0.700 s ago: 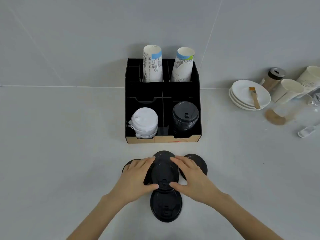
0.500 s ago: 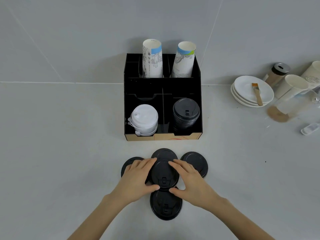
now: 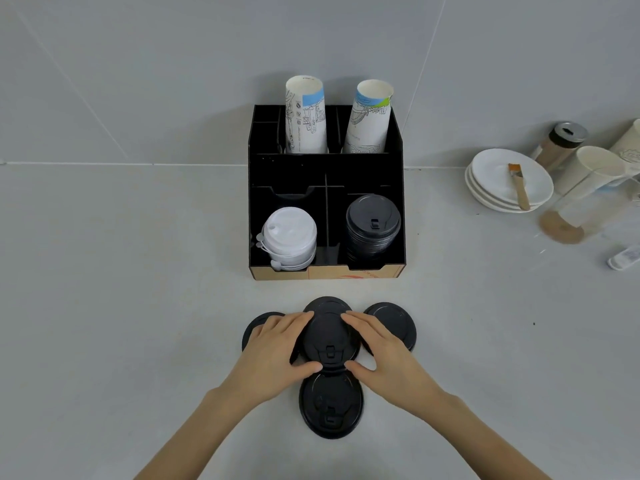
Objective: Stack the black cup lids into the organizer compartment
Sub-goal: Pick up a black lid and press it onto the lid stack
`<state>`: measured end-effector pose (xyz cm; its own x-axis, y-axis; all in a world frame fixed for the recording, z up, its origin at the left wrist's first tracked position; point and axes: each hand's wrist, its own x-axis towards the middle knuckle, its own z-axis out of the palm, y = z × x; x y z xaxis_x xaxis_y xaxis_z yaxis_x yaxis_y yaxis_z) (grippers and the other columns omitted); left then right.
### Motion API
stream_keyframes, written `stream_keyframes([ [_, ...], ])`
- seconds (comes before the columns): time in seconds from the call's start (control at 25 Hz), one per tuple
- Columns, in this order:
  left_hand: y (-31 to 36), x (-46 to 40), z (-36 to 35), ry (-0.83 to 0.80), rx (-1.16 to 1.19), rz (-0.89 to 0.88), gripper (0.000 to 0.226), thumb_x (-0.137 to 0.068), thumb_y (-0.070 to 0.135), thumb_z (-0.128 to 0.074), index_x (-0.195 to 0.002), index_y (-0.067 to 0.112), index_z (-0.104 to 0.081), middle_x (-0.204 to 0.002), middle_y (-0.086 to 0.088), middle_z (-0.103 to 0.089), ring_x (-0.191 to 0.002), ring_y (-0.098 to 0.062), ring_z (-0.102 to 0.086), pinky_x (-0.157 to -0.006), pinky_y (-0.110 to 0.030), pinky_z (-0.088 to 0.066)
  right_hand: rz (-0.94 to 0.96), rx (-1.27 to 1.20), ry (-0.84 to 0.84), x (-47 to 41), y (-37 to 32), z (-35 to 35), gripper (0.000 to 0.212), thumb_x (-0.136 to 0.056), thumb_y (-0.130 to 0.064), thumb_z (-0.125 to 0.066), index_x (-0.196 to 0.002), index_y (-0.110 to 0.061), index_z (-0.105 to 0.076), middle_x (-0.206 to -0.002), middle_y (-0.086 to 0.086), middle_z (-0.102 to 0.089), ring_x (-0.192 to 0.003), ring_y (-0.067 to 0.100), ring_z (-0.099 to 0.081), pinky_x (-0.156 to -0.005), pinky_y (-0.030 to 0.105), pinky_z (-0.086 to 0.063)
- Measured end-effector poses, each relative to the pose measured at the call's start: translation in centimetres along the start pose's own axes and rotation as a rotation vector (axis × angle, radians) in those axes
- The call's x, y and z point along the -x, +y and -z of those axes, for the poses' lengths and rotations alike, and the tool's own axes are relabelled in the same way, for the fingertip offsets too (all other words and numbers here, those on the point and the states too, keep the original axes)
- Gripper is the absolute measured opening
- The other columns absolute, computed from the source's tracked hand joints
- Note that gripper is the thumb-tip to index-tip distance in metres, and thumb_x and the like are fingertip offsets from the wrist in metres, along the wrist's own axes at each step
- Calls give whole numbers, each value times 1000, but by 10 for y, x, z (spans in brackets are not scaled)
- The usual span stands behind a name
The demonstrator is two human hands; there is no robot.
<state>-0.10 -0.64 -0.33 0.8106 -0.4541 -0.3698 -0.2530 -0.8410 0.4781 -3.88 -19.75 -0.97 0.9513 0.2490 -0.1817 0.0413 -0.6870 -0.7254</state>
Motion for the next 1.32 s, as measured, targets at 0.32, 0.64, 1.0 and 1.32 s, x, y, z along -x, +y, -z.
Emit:
stream_keyframes([
  [0.32, 21, -13, 27, 213, 128, -99, 83, -59, 68, -40, -132, 31, -27, -138, 10, -41, -120, -12, -40, -96, -26, -27, 110, -91, 155, -9, -5, 39, 54, -82, -12, -62, -129, -21, -38, -132, -11, -40, -114, -25, -26, -95, -6, -20],
  [0.64, 44, -50, 55, 296, 214, -130, 69, -76, 43, -62, -134, 25, -29, -140, 4, -41, -125, -15, -38, -108, -37, -32, 130, -42, 225, -37, -3, 85, 51, -83, -13, -61, -129, -21, -40, -133, -13, -38, -118, -7, -35, -92, -9, -19],
  [1.0, 64, -108, 81, 325, 171, -129, 71, -77, 41, -61, -135, 16, -29, -140, -3, -43, -123, -22, -42, -105, -41, -35, 124, 49, 258, -78, 13, 134, 40, -84, -16, -59, -123, -19, -48, -131, -14, -40, -115, -1, -38, -91, -10, -17],
  [1.32, 66, -141, 82, 350, 108, -87, 69, -79, 41, -60, -135, 14, -29, -137, -6, -46, -122, -25, -42, -103, -42, -37, 97, 117, 205, -110, 30, 145, 39, -86, -14, -56, -124, -14, -48, -142, 4, -40, -123, 8, -39, -90, -10, -15],
])
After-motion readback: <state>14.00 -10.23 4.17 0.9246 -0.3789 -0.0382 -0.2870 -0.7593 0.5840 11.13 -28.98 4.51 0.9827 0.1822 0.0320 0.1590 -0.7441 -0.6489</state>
